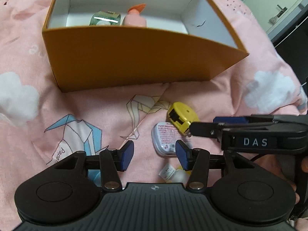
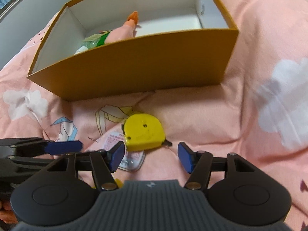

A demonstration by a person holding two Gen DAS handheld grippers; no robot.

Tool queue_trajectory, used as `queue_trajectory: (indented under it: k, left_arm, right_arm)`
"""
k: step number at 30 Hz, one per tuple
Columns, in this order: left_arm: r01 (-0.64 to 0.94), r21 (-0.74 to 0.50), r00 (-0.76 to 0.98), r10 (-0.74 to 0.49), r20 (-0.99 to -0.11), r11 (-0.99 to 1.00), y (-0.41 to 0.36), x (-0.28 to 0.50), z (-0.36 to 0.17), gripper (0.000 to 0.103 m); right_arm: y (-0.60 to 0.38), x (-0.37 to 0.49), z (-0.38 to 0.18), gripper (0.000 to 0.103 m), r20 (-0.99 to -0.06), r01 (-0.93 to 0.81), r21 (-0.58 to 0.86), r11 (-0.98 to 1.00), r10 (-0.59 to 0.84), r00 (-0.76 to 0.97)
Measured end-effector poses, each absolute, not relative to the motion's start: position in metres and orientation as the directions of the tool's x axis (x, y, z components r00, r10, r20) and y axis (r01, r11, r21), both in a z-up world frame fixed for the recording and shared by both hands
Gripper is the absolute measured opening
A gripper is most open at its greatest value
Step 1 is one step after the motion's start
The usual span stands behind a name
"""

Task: Organize rigid objects
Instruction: 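Grasp the yellow tape measure with the right gripper while the left grasps the mint tin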

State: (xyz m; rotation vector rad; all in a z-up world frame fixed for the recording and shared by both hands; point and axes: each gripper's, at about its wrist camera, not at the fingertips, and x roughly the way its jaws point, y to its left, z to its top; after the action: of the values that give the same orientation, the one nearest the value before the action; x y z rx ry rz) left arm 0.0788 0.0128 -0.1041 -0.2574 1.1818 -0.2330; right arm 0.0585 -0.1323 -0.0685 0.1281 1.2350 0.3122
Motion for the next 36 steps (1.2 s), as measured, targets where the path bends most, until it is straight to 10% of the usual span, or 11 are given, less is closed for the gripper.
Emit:
queue_trajectory:
  k: [31,36]
  left_arm:
    - [-0.002,-0.389,0.31,-0.369,-0.876,0.921,0.002,0.104,-0.136,0.072]
    - [0.013,-0.398,0.328,-0.38,-0.865,0.917,-0.003,0.103,-0.14,0.062]
  right_arm:
    - [-0.165,0.069,-0.085,0.055,-0.932,-0.083,0.247,0.965,0.26,0.252]
    - [-0.166,0.07,-0.094,0.055,-0.934,-0.072,0.268,0.961,0.277,0.225]
